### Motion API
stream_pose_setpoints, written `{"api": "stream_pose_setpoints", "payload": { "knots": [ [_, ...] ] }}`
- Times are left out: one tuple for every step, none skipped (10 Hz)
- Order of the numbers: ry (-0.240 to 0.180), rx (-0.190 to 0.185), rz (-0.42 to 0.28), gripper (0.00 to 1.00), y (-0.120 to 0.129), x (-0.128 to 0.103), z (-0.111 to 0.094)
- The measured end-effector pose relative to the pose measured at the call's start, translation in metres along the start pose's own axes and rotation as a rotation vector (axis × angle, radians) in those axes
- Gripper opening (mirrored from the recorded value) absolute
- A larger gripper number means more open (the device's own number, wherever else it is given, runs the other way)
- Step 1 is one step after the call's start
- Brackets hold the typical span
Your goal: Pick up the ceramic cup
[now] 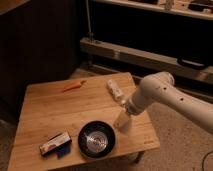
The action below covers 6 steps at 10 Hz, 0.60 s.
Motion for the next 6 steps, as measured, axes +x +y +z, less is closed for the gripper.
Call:
{"api": "stream_pose_setpoints", "payload": {
  "knots": [
    [-0.007, -0.006, 0.083, 0.80, 0.006, -0.002, 0.005],
    [-0.036, -0.025, 0.215, 0.80, 0.014, -0.006, 0.007],
    [-0.056, -0.035, 0.257, 0.80, 0.015, -0.006, 0.006],
    [-0.081, -0.046, 0.278, 0.80, 0.016, -0.007, 0.003],
    [-0.100, -0.056, 0.275, 0.80, 0.016, -0.007, -0.002],
    [-0.128, -0.075, 0.256, 0.80, 0.010, -0.002, -0.011]
  ]
}}
